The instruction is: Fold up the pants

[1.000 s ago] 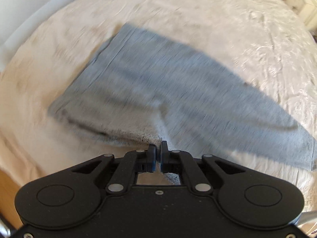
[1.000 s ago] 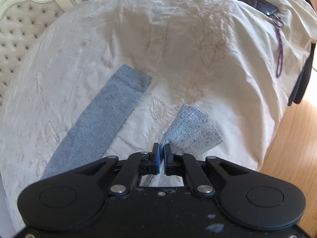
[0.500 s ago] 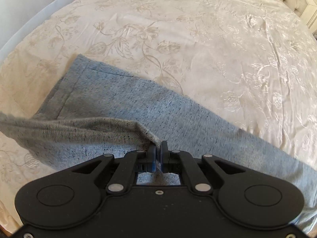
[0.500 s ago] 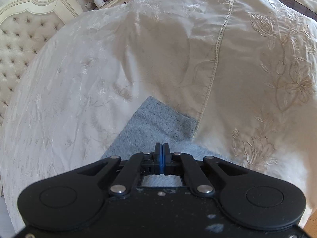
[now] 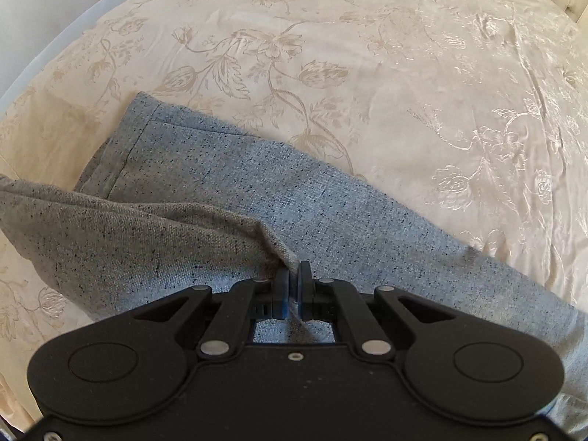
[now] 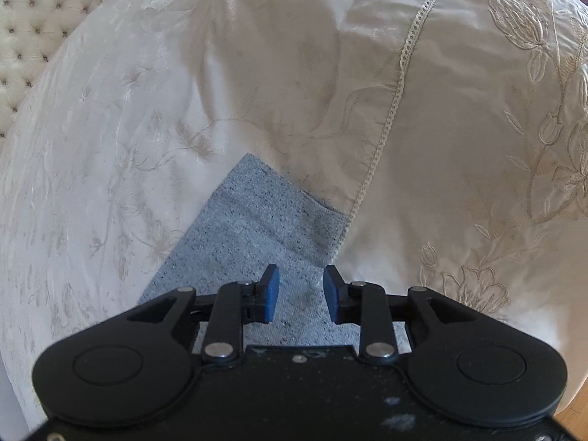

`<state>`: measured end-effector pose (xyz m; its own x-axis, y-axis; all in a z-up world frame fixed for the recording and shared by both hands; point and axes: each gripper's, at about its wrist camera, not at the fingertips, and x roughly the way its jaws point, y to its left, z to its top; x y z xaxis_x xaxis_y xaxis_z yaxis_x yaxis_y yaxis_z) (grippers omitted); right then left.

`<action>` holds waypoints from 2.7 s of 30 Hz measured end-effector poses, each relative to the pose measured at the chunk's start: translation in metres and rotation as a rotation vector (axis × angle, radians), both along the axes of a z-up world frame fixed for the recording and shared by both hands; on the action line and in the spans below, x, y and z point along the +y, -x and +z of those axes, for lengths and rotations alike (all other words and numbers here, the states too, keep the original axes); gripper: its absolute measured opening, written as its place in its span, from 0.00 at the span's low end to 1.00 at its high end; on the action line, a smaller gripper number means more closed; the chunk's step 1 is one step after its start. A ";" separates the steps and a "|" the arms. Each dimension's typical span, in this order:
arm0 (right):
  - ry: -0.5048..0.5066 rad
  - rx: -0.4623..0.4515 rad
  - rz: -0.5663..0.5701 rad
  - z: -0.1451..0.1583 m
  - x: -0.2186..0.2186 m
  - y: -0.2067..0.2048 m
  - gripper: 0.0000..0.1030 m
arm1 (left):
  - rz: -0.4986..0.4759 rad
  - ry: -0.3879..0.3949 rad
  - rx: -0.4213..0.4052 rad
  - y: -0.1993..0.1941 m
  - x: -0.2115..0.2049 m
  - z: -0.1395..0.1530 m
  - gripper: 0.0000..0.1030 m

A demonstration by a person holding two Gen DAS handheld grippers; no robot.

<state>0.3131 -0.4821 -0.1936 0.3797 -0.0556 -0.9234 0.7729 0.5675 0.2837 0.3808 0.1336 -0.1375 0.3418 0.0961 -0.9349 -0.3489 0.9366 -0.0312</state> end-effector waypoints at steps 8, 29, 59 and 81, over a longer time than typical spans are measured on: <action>-0.027 0.117 0.203 -0.027 -0.001 -0.049 0.33 | 0.004 -0.014 -0.013 0.005 -0.001 0.004 0.05; -0.159 0.035 0.339 -0.030 0.040 0.048 0.36 | -0.016 -0.090 -0.003 0.013 -0.009 -0.005 0.05; -0.085 -0.239 0.093 0.022 -0.021 -0.014 0.03 | 0.007 -0.017 -0.129 -0.031 -0.018 0.026 0.05; 0.099 -0.091 0.382 0.001 -0.004 -0.062 0.24 | -0.024 -0.136 -0.014 -0.072 -0.049 -0.047 0.05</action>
